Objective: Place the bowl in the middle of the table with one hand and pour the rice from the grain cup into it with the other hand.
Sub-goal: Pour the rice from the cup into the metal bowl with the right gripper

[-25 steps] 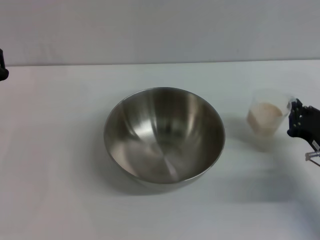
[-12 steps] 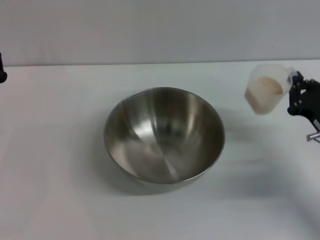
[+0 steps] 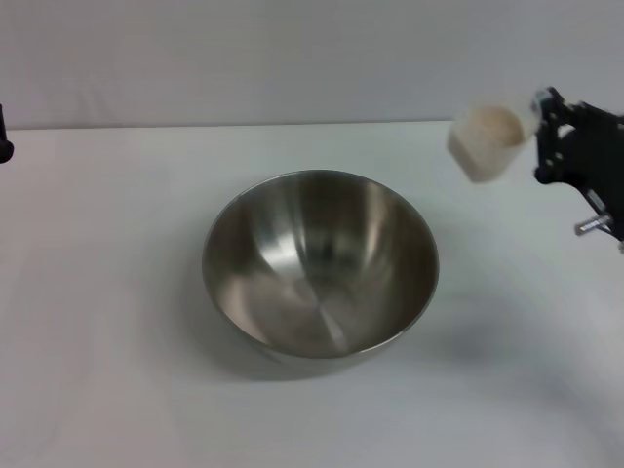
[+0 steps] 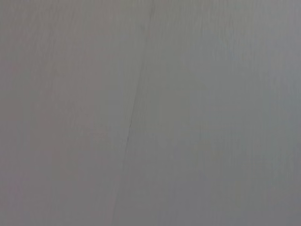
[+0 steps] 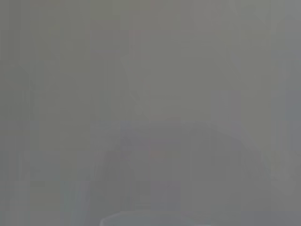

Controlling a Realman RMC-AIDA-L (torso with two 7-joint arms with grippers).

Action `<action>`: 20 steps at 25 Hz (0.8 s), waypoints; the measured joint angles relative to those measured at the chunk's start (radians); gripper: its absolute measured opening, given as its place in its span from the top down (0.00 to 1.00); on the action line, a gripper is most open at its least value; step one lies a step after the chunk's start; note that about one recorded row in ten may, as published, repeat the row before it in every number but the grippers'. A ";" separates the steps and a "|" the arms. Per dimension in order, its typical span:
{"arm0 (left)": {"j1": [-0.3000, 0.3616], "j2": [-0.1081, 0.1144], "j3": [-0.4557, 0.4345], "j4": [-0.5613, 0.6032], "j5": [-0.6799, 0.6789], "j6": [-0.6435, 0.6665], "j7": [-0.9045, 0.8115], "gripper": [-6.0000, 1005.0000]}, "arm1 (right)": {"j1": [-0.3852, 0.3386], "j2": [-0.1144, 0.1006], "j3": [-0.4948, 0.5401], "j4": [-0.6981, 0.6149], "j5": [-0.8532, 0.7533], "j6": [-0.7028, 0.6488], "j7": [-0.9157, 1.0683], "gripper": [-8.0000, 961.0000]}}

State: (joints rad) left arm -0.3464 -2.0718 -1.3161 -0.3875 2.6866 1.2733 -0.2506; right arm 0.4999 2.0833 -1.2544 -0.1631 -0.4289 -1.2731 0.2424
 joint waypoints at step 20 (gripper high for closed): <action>-0.010 -0.001 0.017 -0.001 -0.001 0.002 -0.027 0.79 | 0.080 0.009 -0.207 -0.041 -0.008 0.123 -0.140 0.98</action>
State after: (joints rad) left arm -0.3562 -2.0724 -1.2992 -0.3881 2.6856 1.2748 -0.2776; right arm 0.5796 2.0924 -1.4615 -0.2037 -0.4370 -1.1502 0.1026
